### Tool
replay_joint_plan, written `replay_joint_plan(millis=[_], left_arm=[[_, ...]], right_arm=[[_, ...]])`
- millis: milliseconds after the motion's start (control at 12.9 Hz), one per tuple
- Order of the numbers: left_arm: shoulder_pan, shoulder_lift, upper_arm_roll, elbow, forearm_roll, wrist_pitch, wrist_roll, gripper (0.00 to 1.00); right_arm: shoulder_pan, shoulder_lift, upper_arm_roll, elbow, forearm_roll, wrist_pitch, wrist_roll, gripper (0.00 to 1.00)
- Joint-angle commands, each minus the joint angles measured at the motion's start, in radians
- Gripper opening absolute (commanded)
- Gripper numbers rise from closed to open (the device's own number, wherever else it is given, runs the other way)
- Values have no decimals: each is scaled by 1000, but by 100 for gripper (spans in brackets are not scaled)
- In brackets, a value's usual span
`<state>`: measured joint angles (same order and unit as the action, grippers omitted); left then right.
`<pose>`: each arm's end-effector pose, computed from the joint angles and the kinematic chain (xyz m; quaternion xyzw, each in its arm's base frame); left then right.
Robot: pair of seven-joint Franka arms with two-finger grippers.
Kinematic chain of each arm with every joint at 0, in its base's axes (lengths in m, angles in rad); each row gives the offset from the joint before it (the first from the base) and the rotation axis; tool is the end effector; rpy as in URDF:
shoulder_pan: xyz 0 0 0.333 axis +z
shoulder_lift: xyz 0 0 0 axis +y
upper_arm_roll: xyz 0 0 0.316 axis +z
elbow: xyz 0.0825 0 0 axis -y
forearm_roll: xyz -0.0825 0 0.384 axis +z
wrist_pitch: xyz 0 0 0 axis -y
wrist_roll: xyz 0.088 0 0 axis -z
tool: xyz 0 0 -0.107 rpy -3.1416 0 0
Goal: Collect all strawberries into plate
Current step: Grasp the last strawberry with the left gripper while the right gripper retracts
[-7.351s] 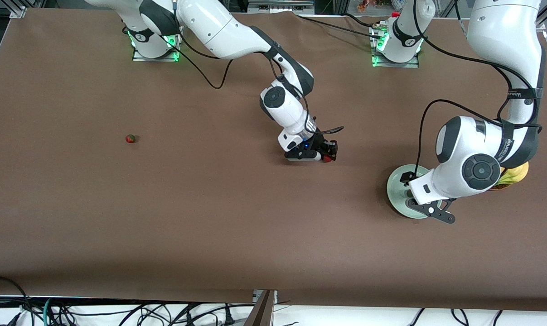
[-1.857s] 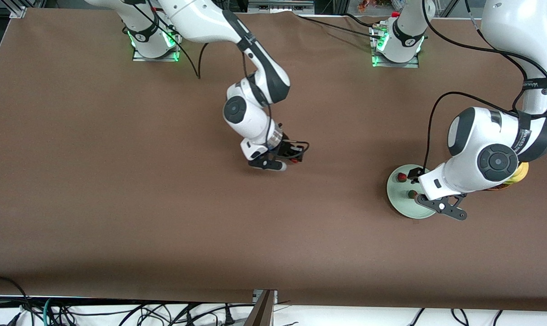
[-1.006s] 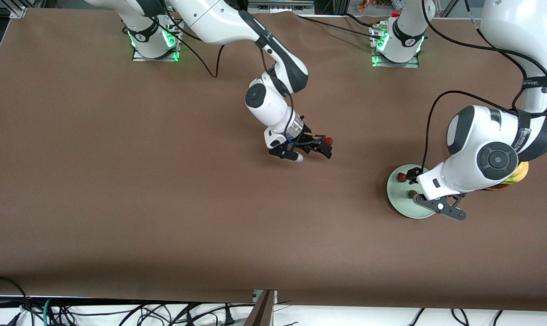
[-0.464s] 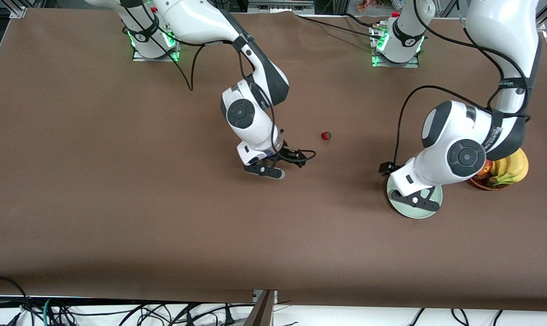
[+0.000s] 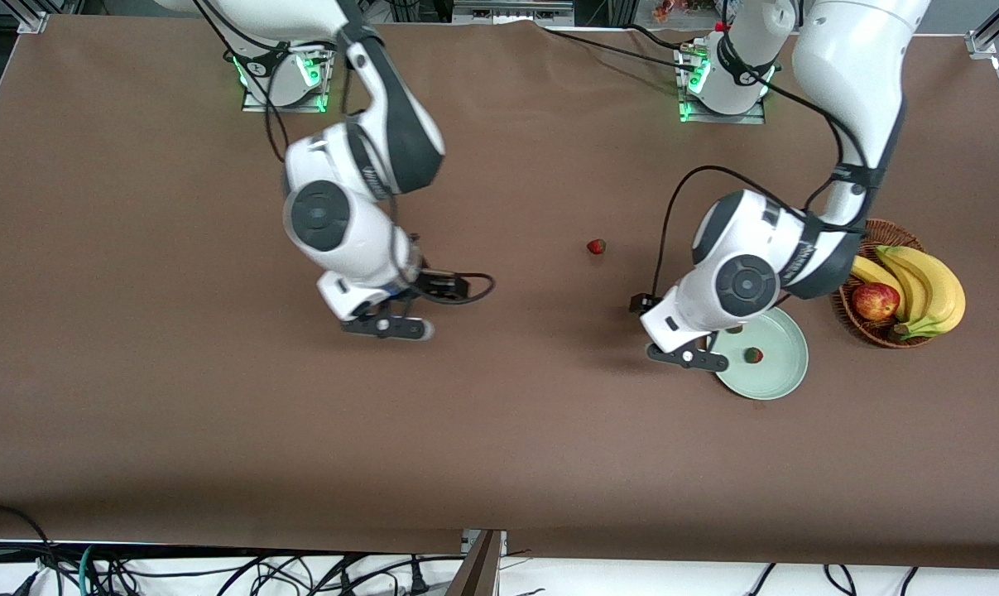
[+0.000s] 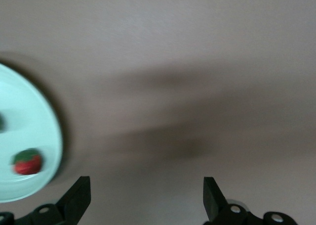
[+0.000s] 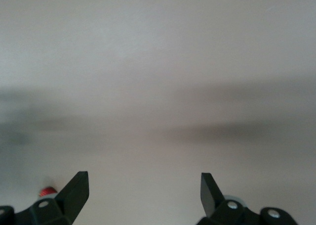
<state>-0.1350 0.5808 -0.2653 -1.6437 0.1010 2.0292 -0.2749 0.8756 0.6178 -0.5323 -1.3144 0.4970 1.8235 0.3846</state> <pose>0.6209 -0.2357 0.2726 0.9930 -0.0742 -0.0918 0.0002 0.6221 0.3549 0.4109 -0.9948 0.0469 0.0443 0.0791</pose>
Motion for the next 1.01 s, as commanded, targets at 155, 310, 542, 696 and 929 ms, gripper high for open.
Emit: replay_joint_plan(millis=[155,310,542,696,929], left_arm=[[-127,-65,5,-221,-1,120,-202,100],[-181,-65,5,-258,3,153,-269,100],[-205,-96,3,-388,5,246,-297,100],[-227,-99,3,-430,5,288,-302,100],[-245,-95,5,-441,6,299,-303,57]], right_arm=[[8,-136,-121,-23,-35,-203,-116,100],[8,-199,-150,-25,-92,-271,-147,100],[8,-289,-155,-28,-227,-335,-190,100],[8,-334,-176,-34,-288,-378,-239,100],[5,-364,-186,-101,-325,-348,-277,100]])
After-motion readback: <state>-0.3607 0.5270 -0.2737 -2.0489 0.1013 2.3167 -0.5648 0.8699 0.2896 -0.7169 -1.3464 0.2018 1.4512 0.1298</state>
